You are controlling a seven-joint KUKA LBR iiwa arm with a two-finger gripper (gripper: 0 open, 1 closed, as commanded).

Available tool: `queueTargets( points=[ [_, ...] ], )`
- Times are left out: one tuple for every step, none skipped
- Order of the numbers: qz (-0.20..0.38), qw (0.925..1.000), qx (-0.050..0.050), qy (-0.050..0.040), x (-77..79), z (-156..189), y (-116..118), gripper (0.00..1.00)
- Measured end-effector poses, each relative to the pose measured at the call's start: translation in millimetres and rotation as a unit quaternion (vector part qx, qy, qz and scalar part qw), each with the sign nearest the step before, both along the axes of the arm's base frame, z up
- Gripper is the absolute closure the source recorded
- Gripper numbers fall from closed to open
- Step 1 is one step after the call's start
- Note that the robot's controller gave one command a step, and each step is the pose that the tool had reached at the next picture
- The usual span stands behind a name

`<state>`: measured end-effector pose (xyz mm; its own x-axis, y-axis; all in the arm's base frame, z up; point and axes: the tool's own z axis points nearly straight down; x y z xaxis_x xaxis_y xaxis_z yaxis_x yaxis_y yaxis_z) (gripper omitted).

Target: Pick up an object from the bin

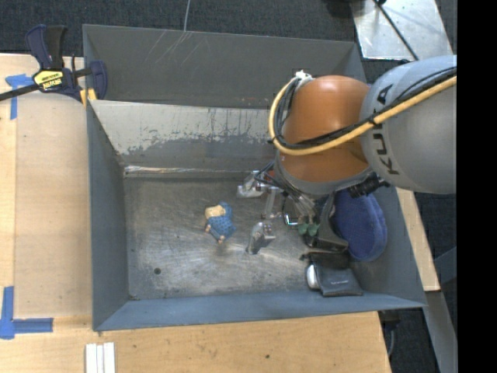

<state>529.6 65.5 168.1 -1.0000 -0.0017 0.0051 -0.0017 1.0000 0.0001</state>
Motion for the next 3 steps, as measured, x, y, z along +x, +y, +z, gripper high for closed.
queueTargets(
  points=[
    [-0.078, 0.9969, -0.001, -0.0006, 1.4, -82, 6, 0.00],
    [-0.078, 0.9969, 0.000, -0.0034, 3.0, -79, 6, 1.00],
    [-0.021, 0.9997, 0.000, -0.0074, -7.2, 37, 5, 1.00]
  ],
)
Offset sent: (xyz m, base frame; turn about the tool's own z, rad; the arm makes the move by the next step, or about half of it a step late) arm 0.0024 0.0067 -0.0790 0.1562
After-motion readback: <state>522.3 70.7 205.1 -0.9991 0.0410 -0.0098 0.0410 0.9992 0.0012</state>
